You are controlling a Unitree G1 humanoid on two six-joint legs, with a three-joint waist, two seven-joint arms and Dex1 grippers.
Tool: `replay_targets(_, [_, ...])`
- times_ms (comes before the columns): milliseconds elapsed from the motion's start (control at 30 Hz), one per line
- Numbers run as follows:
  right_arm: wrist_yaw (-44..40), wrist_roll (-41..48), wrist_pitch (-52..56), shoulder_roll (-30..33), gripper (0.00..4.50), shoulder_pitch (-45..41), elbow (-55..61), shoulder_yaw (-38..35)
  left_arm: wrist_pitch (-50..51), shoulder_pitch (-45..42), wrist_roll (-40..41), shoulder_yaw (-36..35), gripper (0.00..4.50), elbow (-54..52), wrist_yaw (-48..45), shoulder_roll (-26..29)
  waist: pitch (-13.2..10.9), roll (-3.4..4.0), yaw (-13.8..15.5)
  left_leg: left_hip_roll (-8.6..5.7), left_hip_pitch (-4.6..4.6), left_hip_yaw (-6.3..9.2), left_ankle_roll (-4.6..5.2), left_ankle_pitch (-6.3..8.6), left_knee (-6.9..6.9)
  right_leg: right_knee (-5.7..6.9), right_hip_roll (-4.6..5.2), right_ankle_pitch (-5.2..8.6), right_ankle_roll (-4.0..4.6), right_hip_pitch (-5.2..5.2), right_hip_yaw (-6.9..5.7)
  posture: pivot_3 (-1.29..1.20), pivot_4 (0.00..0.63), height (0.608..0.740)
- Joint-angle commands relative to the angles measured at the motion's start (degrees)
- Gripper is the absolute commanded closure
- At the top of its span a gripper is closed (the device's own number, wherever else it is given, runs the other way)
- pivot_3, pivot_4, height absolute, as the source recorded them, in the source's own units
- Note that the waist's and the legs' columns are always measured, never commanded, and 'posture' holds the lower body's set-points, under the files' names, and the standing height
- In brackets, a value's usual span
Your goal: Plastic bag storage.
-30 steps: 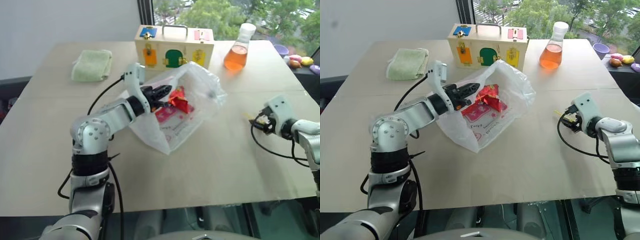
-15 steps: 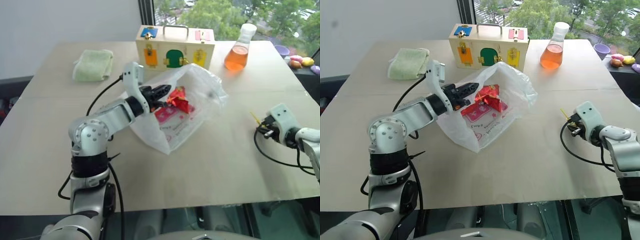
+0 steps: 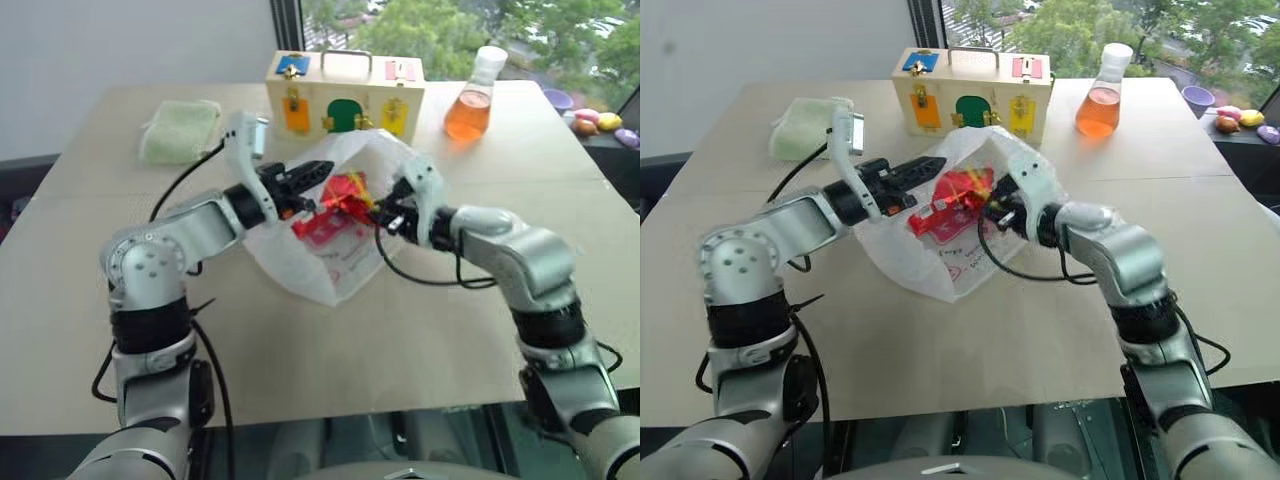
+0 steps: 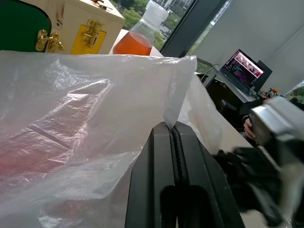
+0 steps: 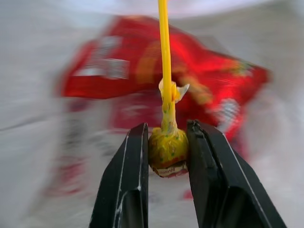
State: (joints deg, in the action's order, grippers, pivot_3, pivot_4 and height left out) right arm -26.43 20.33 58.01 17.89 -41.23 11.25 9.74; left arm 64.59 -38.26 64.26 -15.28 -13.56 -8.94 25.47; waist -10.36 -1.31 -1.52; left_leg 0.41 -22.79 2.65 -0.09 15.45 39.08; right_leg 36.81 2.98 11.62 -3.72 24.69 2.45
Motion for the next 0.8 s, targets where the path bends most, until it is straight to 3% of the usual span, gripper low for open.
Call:
replay_targets(33, [5.1, -14.4, -24.0, -3.4, 3.86, -14.7, -32.9, 6.3, -0.6, -0.1, 1.4, -0.4, 4.50, -4.0, 0.5, -0.1, 0.0, 0.02, -0.2, -0.01, -0.01, -0.08, -0.16, -0.09, 0.00, 0.00, 0.02, -0.01, -0.01, 0.05, 0.04, 0.00, 0.150, 0.740])
replay_targets(133, [1.5, -16.9, -35.3, -6.1, 3.86, -19.7, -45.9, 7.4, -1.3, 0.9, 1.1, -0.1, 4.50, -5.1, 1.6, -0.9, 0.0, 0.01, -0.8, 0.02, 0.02, -0.10, -0.20, -0.11, -0.24, -0.03, 0.01, 0.00, 0.01, 0.12, 0.06, 0.00, 0.150, 0.740])
replay_targets(167, [0.7, -17.3, -37.7, -6.8, 3.06, -20.6, -48.4, 7.0, -1.5, 1.1, 1.0, -0.1, 4.50, -5.2, 2.0, -1.2, 0.0, 0.01, -0.8, 0.02, 0.02, -0.08, -0.22, -0.12, -0.38, -0.07, 0.01, 0.00, 0.02, 0.14, 0.05, 0.00, 0.150, 0.740])
replay_targets(233, [-0.8, -18.0, -40.9, -7.1, 2.43, -21.1, -48.7, 6.6, -2.3, 1.4, 0.1, -0.1, 4.50, -5.0, 2.9, -2.0, 0.0, 0.01, -0.8, 0.02, 0.02, -0.12, -0.23, -0.13, -0.54, -0.12, 0.04, 0.00, 0.02, 0.21, 0.08, 0.00, 0.150, 0.740])
replay_targets(333, [-4.9, -15.9, -36.9, -4.7, 1.03, -15.3, -33.9, 5.2, -4.0, 1.6, -1.9, 0.1, 4.50, -3.4, 4.0, -3.2, 0.0, 0.01, -0.7, 0.00, -0.24, -0.14, -0.25, -0.14, -0.60, -0.07, 0.11, 0.00, 0.02, 0.47, 0.10, 0.00, 0.150, 0.740])
replay_targets(433, [-8.3, -11.2, -27.7, -1.0, 1.03, -7.6, -15.1, 3.0, -5.3, 1.4, -4.4, 0.6, 4.50, -1.5, 4.8, -4.3, 0.0, 0.03, -0.3, -0.02, -0.36, 0.01, -0.26, -0.14, -0.62, -0.04, 0.15, -0.01, 0.02, 0.52, 0.04, 0.00, 0.150, 0.740])
replay_targets(600, [-6.5, -5.0, -12.7, 4.5, 1.03, 4.2, 12.4, -3.0, -7.2, -0.2, -7.5, 1.7, 4.50, 1.7, 3.3, -5.4, 0.0, 0.03, 0.0, -0.06, -0.41, 0.05, -0.20, -0.11, -0.57, -0.16, 0.15, 0.00, 0.02, 0.53, -0.06, 0.00, 0.150, 0.740])
replay_targets(800, [1.2, -7.1, -1.1, 8.7, 1.03, 10.7, 25.3, -6.9, -7.2, -1.4, -8.6, 2.2, 4.50, 2.9, 1.2, -5.4, 0.0, 0.02, -0.1, -0.04, 0.04, 0.03, -0.06, -0.06, -0.55, -0.01, 0.06, 0.00, 0.03, 0.21, -0.04, 0.00, 0.150, 0.740])
